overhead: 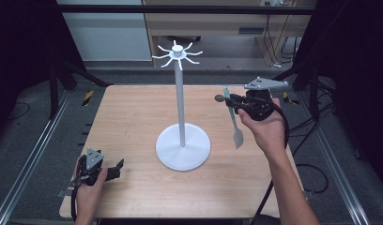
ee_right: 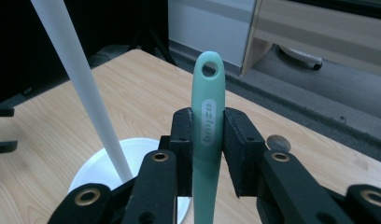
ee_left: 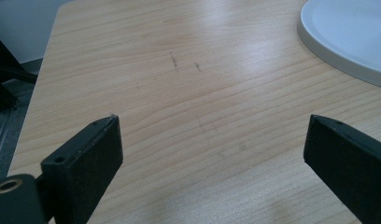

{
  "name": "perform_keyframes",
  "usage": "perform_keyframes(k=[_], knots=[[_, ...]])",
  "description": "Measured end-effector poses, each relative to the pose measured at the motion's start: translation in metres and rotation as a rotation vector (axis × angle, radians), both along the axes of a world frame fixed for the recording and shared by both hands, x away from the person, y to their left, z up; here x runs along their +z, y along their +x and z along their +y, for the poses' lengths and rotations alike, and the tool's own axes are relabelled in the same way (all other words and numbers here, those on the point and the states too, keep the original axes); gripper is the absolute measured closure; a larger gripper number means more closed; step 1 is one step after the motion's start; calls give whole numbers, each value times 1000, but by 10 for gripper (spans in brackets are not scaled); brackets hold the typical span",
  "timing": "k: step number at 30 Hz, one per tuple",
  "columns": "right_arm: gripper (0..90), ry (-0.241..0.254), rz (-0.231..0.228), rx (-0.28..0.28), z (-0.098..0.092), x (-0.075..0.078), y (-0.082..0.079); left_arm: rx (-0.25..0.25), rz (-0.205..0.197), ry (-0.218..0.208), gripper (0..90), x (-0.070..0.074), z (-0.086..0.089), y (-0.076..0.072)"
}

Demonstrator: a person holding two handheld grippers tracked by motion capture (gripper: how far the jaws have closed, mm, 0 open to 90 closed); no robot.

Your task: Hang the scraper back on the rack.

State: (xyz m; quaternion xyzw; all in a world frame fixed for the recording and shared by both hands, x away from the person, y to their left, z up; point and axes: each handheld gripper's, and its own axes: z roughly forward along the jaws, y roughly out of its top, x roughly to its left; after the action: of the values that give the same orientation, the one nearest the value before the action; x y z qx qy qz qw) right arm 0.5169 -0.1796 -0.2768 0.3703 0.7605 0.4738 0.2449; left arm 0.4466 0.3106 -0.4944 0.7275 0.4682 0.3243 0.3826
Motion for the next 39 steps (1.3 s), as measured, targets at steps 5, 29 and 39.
perform_keyframes(k=[5, 29, 39], knots=[[743, 11, -24, 1, 4, 10, -2, -4, 3, -5, 42, 0, 0, 0], [742, 98, -118, 57, 23, 42, -14, 1, -9, -6, 42, 1, 3, -1], [742, 111, -151, 75, 30, 53, -21, 2, -10, -7, 43, 1, 2, -1]])
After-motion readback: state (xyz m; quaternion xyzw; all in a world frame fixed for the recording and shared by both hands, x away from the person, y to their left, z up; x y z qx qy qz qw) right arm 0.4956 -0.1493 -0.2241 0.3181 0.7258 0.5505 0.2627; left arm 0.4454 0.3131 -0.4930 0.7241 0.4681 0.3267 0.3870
